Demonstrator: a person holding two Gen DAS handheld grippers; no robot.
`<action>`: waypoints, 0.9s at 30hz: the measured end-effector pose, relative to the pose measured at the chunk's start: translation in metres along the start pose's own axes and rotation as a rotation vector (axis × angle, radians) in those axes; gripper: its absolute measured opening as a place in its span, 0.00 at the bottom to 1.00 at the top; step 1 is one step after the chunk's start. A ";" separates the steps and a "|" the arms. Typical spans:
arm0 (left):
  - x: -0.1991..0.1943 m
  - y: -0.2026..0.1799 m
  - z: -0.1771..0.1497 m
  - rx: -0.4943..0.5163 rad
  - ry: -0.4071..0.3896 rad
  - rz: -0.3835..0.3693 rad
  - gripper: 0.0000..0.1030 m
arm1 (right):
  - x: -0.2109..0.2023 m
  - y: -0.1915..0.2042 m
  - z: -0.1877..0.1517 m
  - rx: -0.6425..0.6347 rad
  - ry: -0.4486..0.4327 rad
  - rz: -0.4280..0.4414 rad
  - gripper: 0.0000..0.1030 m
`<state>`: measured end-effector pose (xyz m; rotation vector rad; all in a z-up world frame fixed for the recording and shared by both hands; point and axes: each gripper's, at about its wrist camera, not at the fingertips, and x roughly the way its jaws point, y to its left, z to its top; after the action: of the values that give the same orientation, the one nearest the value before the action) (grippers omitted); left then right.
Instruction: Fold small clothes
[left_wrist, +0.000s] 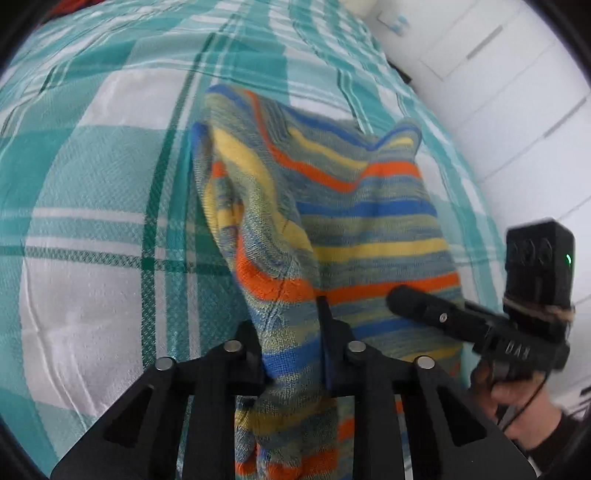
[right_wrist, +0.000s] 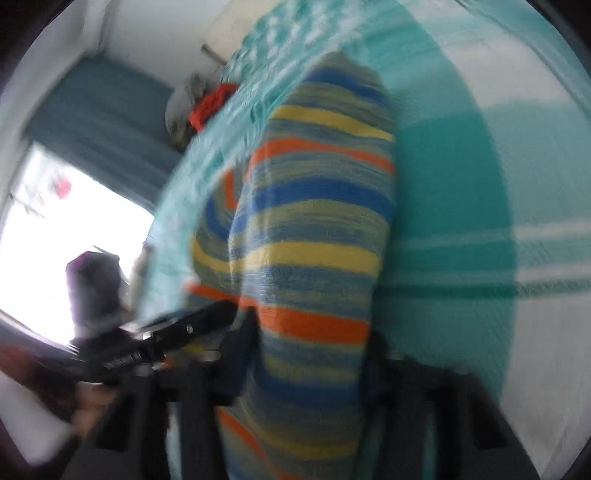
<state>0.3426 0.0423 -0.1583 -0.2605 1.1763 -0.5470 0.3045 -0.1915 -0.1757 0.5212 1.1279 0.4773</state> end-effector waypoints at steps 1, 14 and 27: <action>-0.005 0.002 0.001 -0.022 -0.012 -0.020 0.16 | -0.002 0.005 0.000 -0.012 -0.011 -0.008 0.26; -0.127 -0.066 0.055 0.113 -0.285 -0.103 0.17 | -0.109 0.101 0.061 -0.175 -0.277 0.084 0.24; -0.102 -0.069 -0.109 0.263 -0.201 0.430 0.93 | -0.121 0.031 -0.059 -0.130 -0.096 -0.367 0.84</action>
<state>0.1953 0.0481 -0.0852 0.1595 0.9166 -0.2830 0.2041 -0.2309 -0.0895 0.2134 1.0633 0.2013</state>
